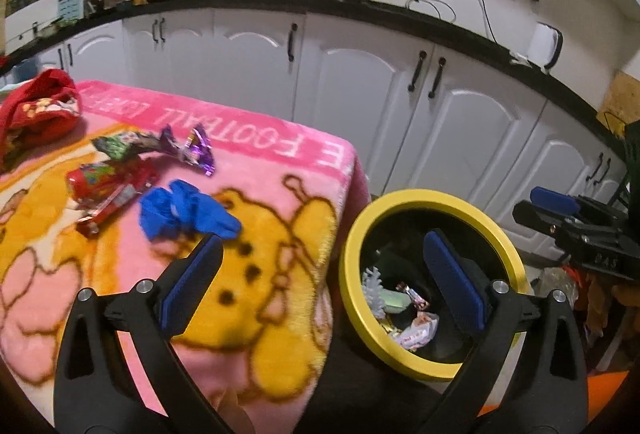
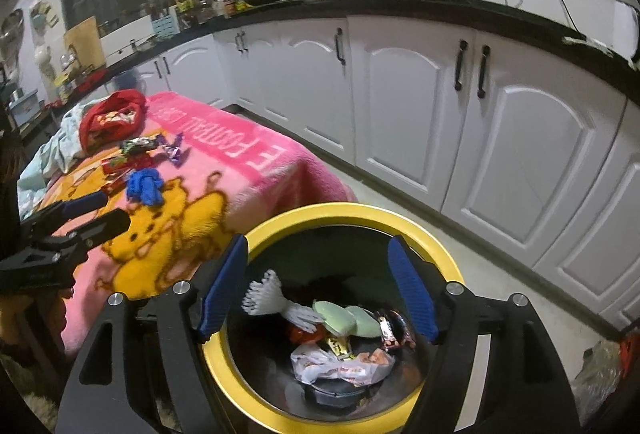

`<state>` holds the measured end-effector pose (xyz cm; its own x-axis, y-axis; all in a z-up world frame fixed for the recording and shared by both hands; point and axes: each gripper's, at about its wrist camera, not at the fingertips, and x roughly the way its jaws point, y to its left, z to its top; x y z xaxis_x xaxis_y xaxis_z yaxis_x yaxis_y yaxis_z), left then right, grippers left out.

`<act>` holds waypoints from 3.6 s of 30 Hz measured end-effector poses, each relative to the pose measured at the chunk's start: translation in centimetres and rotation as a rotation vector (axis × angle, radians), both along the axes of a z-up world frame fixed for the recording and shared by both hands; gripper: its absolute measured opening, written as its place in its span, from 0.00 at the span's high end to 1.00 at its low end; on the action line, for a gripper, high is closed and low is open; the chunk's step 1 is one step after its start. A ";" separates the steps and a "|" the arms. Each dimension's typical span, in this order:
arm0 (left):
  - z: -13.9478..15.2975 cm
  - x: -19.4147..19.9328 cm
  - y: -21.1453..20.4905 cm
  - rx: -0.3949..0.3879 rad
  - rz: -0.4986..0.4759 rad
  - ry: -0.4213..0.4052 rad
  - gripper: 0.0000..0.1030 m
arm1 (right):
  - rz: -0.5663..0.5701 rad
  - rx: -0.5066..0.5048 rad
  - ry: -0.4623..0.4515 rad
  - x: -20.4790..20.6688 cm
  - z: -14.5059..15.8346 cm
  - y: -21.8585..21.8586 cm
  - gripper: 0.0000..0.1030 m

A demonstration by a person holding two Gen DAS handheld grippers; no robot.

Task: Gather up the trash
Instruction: 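Move both grippers back toward the blue glove and candy wrappers, then grasp a red candy wrapper with the left gripper while the right grasps the blue glove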

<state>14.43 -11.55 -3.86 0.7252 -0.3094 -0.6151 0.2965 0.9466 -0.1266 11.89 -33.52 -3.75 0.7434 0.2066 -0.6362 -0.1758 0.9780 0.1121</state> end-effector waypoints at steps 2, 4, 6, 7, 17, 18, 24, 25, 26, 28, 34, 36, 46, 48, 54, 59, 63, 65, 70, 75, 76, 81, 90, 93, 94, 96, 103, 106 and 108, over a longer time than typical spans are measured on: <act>0.4 -0.2 0.6 -0.002 0.016 -0.015 0.11 | 0.015 -0.009 -0.009 -0.1 0.3 0.7 0.32; 0.7 -0.2 1.2 -0.008 0.028 -0.023 0.11 | 0.035 -0.014 -0.014 -0.1 0.7 1.5 0.31; 1.1 -0.4 1.9 -0.015 0.043 -0.032 0.11 | 0.050 -0.021 -0.019 -0.2 0.9 2.2 0.31; 1.2 -0.3 2.2 -0.018 0.048 -0.035 0.11 | 0.057 -0.023 -0.020 -0.2 1.0 2.5 0.31; 2.2 -0.9 5.6 -0.041 0.127 -0.071 0.11 | 0.151 -0.061 -0.042 0.1 1.9 6.2 0.30; 2.4 -1.0 6.0 -0.044 0.140 -0.074 0.11 | 0.161 -0.063 -0.044 0.2 2.0 6.6 0.30; 2.8 -1.3 8.2 -0.048 0.186 -0.085 0.11 | 0.217 -0.072 -0.054 0.6 2.2 8.9 0.29; 2.9 -1.4 8.5 -0.051 0.193 -0.087 0.11 | 0.227 -0.075 -0.053 0.8 2.2 9.4 0.29; 2.9 -1.4 8.8 -0.054 0.198 -0.089 0.11 | 0.234 -0.075 -0.051 1.0 2.2 9.7 0.29; 3.1 -1.5 9.6 -0.057 0.215 -0.093 0.11 | 0.247 -0.079 -0.049 1.1 2.1 10.5 0.29; 3.2 -1.5 12.1 -0.067 0.262 -0.096 0.11 | 0.298 -0.089 -0.054 1.8 2.1 13.1 0.29; 3.2 -1.5 13.1 -0.070 0.282 -0.095 0.11 | 0.310 -0.090 -0.051 2.1 2.0 13.7 0.29; 3.1 -1.0 17.0 -0.080 0.352 -0.087 0.11 | 0.384 -0.100 -0.047 4.0 1.6 17.9 0.29; 3.2 -0.7 17.9 -0.087 0.364 -0.084 0.11 | 0.396 -0.104 -0.045 4.4 1.4 18.7 0.29; 3.1 0.1 19.9 -0.092 0.394 -0.075 0.11 | 0.420 -0.108 -0.033 5.7 0.8 20.6 0.29; 2.7 1.2 21.5 -0.089 0.415 -0.065 0.11 | 0.428 -0.108 -0.018 7.2 0.3 21.8 0.29; 2.1 2.9 23.0 -0.100 0.430 -0.041 0.11 | 0.443 -0.119 -0.002 8.5 -0.5 22.9 0.29; 1.8 3.8 23.4 -0.114 0.433 -0.026 0.11 | 0.444 -0.122 0.016 9.2 -1.2 23.2 0.29; 0.7 6.9 24.5 -0.153 0.421 0.029 0.14 | 0.443 -0.129 0.058 11.1 -3.0 24.0 0.29; -0.8 10.3 25.3 -0.227 0.384 0.112 0.24 | 0.441 -0.127 0.088 12.6 -4.4 24.4 0.29; -1.0 10.9 25.4 -0.240 0.375 0.125 0.26 | 0.443 -0.126 0.093 12.8 -4.6 24.5 0.29; -3.2 14.0 25.6 -0.316 0.335 0.236 0.41 | 0.461 -0.126 0.117 13.4 -5.3 25.1 0.36; -5.4 15.7 25.6 -0.399 0.297 0.334 0.71 | 0.510 -0.136 0.147 13.0 -6.1 25.6 0.68; -5.7 15.7 25.7 -0.410 0.286 0.346 0.85 | 0.532 -0.138 0.148 12.4 -5.9 25.6 0.81; -5.7 15.6 25.7 -0.411 0.280 0.347 0.87 | 0.537 -0.139 0.149 12.2 -5.9 25.6 0.83; -5.5 15.2 25.7 -0.399 0.281 0.339 0.89 | 0.541 -0.135 0.152 11.9 -5.9 25.7 0.86; -4.4 12.5 26.5 -0.344 0.319 0.286 0.90 | 0.569 -0.115 0.153 10.4 -5.4 25.9 0.88; -4.0 10.7 27.0 -0.317 0.335 0.260 0.91 | 0.588 -0.111 0.150 9.6 -5.2 26.0 0.89; -3.6 9.5 27.1 -0.304 0.345 0.242 0.91 | 0.595 -0.108 0.145 9.1 -4.9 26.0 0.89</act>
